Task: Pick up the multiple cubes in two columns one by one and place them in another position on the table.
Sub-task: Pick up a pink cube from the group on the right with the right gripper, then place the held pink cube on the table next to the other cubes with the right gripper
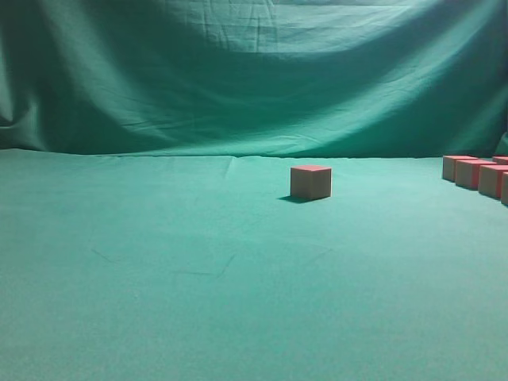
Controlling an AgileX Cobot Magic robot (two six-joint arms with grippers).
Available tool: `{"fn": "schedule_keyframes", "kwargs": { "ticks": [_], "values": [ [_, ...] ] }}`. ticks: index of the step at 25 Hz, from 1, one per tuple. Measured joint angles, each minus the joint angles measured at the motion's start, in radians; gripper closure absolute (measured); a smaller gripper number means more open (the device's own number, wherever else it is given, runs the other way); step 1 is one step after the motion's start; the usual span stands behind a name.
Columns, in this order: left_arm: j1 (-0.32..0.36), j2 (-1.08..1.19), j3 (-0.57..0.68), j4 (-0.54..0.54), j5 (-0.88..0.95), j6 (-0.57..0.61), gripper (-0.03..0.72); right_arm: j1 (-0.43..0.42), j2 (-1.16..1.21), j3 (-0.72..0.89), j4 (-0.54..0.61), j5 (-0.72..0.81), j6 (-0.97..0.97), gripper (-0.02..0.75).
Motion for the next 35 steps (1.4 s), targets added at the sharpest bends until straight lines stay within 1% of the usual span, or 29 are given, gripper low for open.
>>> {"fn": "schedule_keyframes", "kwargs": {
  "ticks": [3,5,8,11,15,17,22,25,27,30,35],
  "values": [
    [0.000,0.000,0.000,0.000,0.000,0.000,0.688,0.018,-0.068,-0.057,0.077,0.058,-0.092,0.472],
    [0.000,0.000,0.000,0.000,0.000,0.000,0.688,0.060,-0.105,-0.098,0.121,0.080,-0.176,0.472],
    [0.000,0.000,0.000,0.000,0.000,0.000,0.688,0.174,-0.123,-0.176,0.147,0.107,-0.242,0.472],
    [0.000,0.000,0.000,0.000,0.000,0.000,0.688,0.291,-0.102,-0.282,0.149,0.137,-0.252,0.472],
    [0.000,0.000,0.000,0.000,0.000,0.000,0.688,0.428,0.005,-0.483,0.142,0.195,-0.254,0.472],
    [0.000,0.000,0.000,0.000,0.000,0.000,0.688,0.482,0.092,-0.595,0.131,0.233,-0.269,0.472],
    [0.000,0.000,0.000,0.000,0.000,0.000,0.688,0.602,0.313,-0.826,0.090,0.268,-0.388,0.472],
    [0.000,0.000,0.000,0.000,0.000,0.000,0.688,0.652,0.433,-0.933,0.067,0.268,-0.485,0.472],
    [0.000,0.000,0.000,0.000,0.000,0.000,0.688,0.672,0.488,-0.974,0.062,0.271,-0.555,0.472],
    [0.000,0.000,0.000,0.000,0.000,0.000,0.688,0.685,0.546,-0.993,0.059,0.271,-0.632,0.472],
    [0.000,0.000,0.000,0.000,0.000,0.000,0.688,0.685,0.584,-0.993,-0.013,0.264,-0.705,0.472]
  ]
}}
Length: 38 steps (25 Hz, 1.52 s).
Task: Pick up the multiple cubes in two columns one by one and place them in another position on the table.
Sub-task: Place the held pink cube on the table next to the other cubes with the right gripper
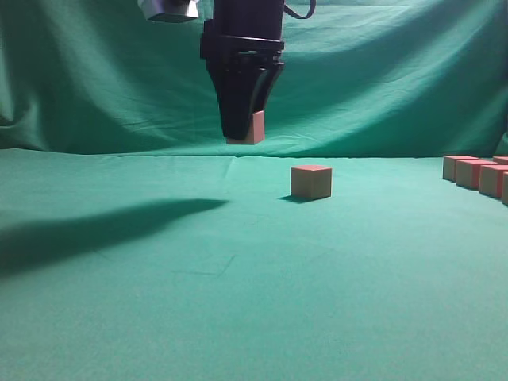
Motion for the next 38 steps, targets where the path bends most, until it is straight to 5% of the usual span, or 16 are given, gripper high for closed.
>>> {"fn": "schedule_keyframes", "kwargs": {
  "ticks": [18,38],
  "values": [
    [0.000,0.000,0.000,0.000,0.000,0.000,0.688,-0.119,0.049,-0.004,0.054,-0.098,-0.087,0.472],
    [0.000,0.000,0.000,0.000,0.000,0.000,0.688,-0.121,0.116,-0.006,0.137,-0.120,-0.165,0.472]
  ]
}}
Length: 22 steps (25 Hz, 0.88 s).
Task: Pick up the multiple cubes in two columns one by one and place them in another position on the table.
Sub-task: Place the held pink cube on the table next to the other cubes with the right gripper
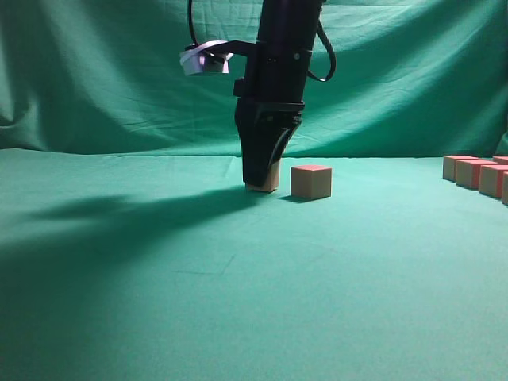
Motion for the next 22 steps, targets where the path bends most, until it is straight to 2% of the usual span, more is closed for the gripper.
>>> {"fn": "schedule_keyframes", "kwargs": {
  "ticks": [17,18,22],
  "values": [
    [0.000,0.000,0.000,0.000,0.000,0.000,0.688,0.000,0.000,0.000,0.000,0.010,-0.098,0.472],
    [0.000,0.000,0.000,0.000,0.000,0.000,0.688,0.000,0.000,0.000,0.000,0.010,-0.098,0.408],
    [0.000,0.000,0.000,0.000,0.000,0.000,0.688,0.000,0.000,0.000,0.000,0.010,-0.070,0.230]
  ]
}}
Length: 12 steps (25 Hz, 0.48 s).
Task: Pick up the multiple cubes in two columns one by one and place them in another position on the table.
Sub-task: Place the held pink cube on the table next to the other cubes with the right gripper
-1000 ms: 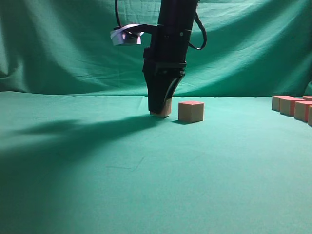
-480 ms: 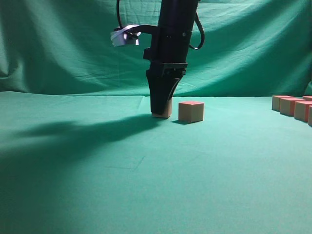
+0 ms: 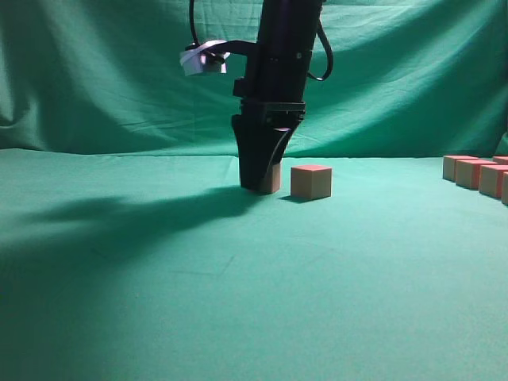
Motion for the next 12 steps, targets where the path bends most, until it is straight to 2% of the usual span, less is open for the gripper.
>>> {"fn": "schedule_keyframes", "kwargs": {
  "ticks": [2,3,6,7,12],
  "values": [
    [0.000,0.000,0.000,0.000,0.000,0.000,0.688,0.000,0.000,0.000,0.002,0.000,0.024,0.149],
    [0.000,0.000,0.000,0.000,0.000,0.000,0.688,0.000,0.000,0.000,0.002,0.000,0.036,0.134],
    [0.000,0.000,0.000,0.000,0.000,0.000,0.688,0.000,0.000,0.000,0.002,0.000,0.072,0.150],
    [0.000,0.000,0.000,0.000,0.000,0.000,0.688,0.000,0.000,0.000,0.002,0.000,0.082,0.109],
    [0.000,0.000,0.000,0.000,0.000,0.000,0.688,0.000,-0.053,0.000,-0.013,0.002,0.103,0.125]
  ]
}}
